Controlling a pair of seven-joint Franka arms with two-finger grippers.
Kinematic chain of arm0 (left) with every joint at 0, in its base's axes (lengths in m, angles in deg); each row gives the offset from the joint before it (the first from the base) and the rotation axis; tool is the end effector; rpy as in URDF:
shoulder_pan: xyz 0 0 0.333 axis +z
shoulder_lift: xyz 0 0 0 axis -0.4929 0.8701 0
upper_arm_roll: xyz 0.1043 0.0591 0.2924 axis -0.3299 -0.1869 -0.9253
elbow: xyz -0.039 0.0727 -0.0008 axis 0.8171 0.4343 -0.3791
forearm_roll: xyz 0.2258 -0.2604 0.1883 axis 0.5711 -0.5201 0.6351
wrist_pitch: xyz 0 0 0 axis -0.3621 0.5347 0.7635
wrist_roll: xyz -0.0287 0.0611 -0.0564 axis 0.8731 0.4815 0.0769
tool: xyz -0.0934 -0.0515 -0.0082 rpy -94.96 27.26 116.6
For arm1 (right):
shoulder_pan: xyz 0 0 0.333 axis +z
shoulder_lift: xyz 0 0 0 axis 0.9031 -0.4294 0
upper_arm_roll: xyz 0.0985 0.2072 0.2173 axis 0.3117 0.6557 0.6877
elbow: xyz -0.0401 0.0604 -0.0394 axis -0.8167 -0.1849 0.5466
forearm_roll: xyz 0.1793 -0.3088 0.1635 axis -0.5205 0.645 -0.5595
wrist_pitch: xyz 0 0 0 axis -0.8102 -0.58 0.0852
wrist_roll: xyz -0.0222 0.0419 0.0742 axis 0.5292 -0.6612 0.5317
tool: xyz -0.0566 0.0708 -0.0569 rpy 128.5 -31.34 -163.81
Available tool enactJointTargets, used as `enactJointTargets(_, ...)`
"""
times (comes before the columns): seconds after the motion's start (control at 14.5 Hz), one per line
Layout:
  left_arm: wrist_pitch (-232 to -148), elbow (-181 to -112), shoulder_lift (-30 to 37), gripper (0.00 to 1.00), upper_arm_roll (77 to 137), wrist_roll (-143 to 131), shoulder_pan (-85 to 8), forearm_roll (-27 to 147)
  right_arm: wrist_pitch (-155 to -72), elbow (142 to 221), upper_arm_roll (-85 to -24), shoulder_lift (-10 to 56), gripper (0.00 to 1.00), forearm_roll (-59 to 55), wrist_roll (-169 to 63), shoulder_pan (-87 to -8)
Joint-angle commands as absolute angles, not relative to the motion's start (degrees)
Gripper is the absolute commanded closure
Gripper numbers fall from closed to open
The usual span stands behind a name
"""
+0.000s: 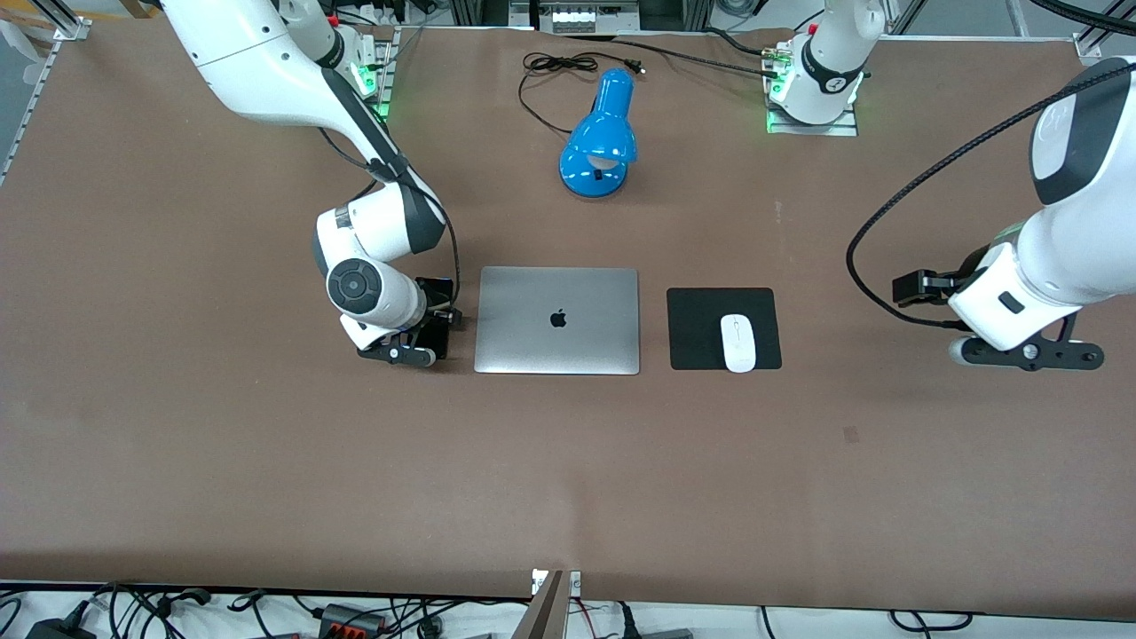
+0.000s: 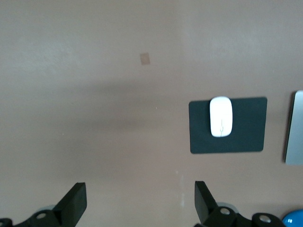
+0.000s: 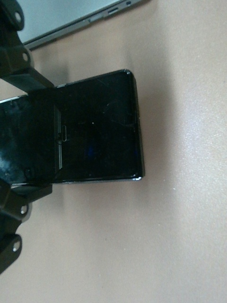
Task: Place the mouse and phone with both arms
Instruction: 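Open the left gripper and lift away while the right gripper lowers the phone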
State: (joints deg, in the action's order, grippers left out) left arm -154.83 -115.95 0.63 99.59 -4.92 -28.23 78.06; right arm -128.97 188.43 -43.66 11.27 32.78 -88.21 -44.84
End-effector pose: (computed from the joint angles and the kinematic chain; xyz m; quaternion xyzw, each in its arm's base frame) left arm 0.6504 -0.0670 0.5474 -0.9960 0.0082 0.0730 0.0501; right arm 0.5672 0.2621 0.1785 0.9930 -0.0692 -0.0958 0.0023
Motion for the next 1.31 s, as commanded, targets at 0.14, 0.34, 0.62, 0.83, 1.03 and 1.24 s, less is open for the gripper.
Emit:
enactJointTargets(0.14, -166.6, -138.3, -16.2, 0.00, 81.5, -7.8, -36.3, 62.4, -130.4, 188.8, -44.1, 11.4, 0.78, 32.5, -87.6, -43.0)
enactJointTargets(0.34, -171.4, -143.9, -20.0, 0.00, 82.2, -11.4, -36.2, 68.3, -131.3, 188.7, -44.1, 10.9, 0.78, 32.5, -86.1, -43.0)
enactJointTargets(0.62, -171.2, -145.2, -21.6, 0.00, 85.8, -12.0, -32.3, 69.1, -131.3, 188.7, -44.1, 10.7, 0.74, 32.7, -85.1, -43.0)
enactJointTargets(0.83, -170.9, -147.6, -23.5, 0.00, 85.9, -12.2, -32.3, 69.5, -131.2, 188.4, -44.1, 10.8, 0.00, 32.6, -85.2, -42.9)
enactJointTargets(1.03, -168.3, -146.6, -22.7, 0.00, 85.8, -12.2, -32.3, 69.6, -129.3, 186.6, -44.3, 13.0, 0.00, 32.6, -84.6, -43.1)
enactJointTargets(1.24, -167.9, -145.3, -22.6, 0.00, 85.8, -11.5, -32.3, 69.6, -119.7, 179.7, -44.8, 15.7, 0.00, 32.9, -84.3, -43.8)
